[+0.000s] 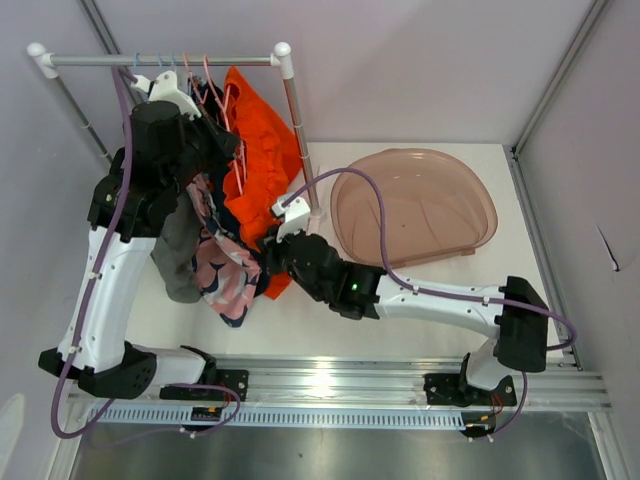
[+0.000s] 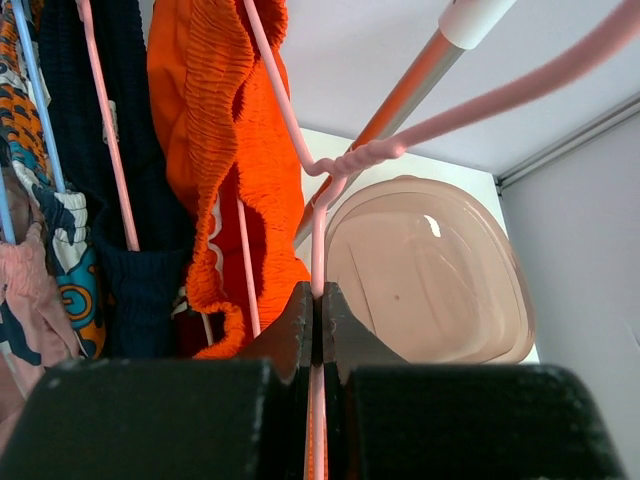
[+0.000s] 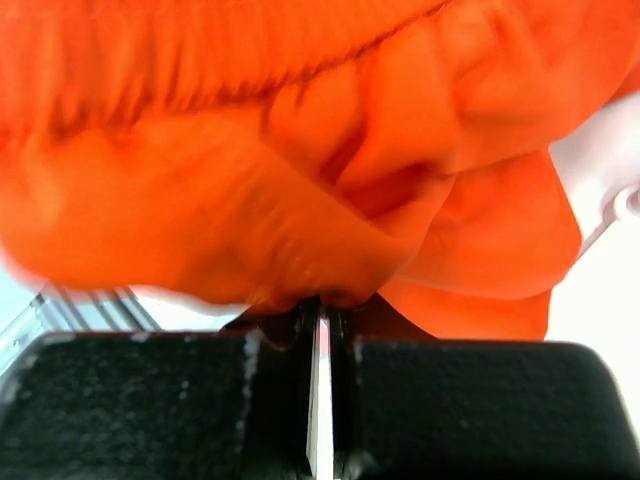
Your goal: Remove the shorts from the hanger
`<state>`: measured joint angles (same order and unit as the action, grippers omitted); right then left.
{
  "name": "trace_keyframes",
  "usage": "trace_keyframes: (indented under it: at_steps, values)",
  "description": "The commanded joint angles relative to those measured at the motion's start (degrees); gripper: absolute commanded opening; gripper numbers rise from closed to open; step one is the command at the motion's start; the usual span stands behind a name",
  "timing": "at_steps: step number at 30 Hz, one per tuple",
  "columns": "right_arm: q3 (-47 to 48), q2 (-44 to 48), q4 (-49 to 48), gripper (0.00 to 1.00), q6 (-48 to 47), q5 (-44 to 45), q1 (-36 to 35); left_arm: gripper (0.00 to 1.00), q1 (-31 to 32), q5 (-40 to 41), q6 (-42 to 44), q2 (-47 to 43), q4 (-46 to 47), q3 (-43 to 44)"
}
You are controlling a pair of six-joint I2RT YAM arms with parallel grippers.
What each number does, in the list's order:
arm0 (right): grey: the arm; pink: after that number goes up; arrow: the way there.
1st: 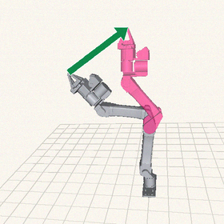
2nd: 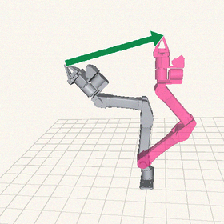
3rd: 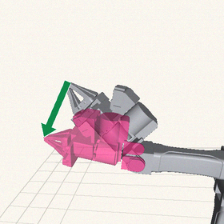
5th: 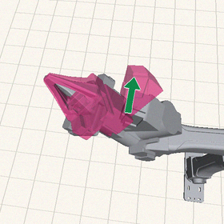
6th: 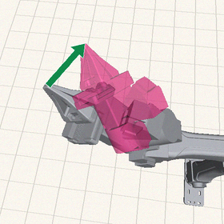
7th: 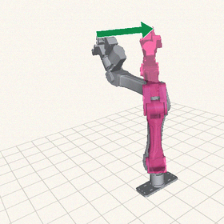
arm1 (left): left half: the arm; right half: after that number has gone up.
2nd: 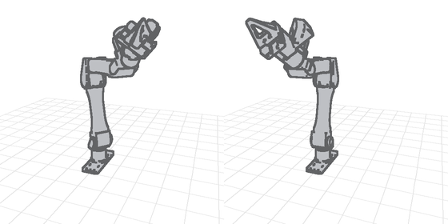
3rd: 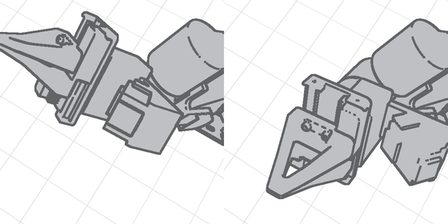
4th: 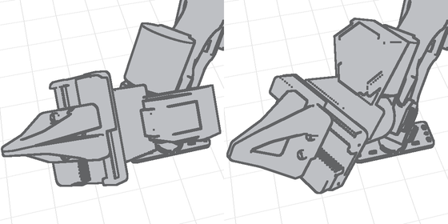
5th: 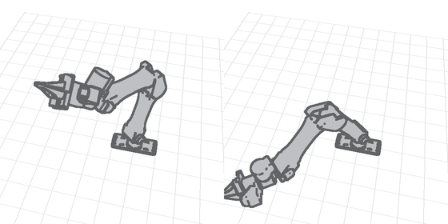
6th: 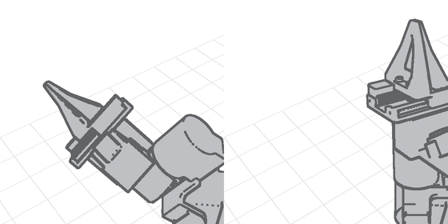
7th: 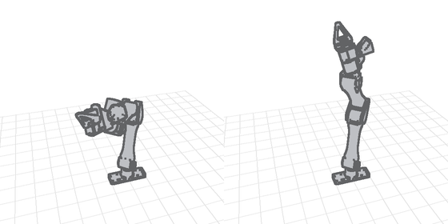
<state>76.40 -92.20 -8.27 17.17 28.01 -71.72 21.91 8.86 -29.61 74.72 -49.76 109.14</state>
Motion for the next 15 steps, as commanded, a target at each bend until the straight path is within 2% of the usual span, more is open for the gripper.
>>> trace_keyframes:
  at_steps: [1, 6, 7, 10, 15]
  values:
    - [-2.3, 4.4, -4.4, 0.00, -3.5, 6.7, -5.5, 0.00, 0.6, 0.7, 0.9, -2.3, 5.1, 0.1]
    - [-6.9, 8.6, -2.5, 0.00, -4.9, 20.0, -16.7, 0.00, 0.5, 5.8, 5.2, -0.7, 5.4, 2.2]
    - [-8.2, 9.1, -2.3, 0.00, -4.5, 22.2, -20.2, 0.00, 0.6, 6.6, 5.7, -0.4, 5.4, 3.3]
    - [-9.9, 10.9, -0.1, 0.00, -1.5, 27.7, -24.9, 0.00, 0.6, 7.9, 7.5, 1.0, 5.9, 4.0]
    - [-10.9, 11.2, 0.7, 0.00, 0.7, 30.2, -25.4, 0.00, 0.6, 5.3, 6.4, 1.3, 5.4, 2.7]
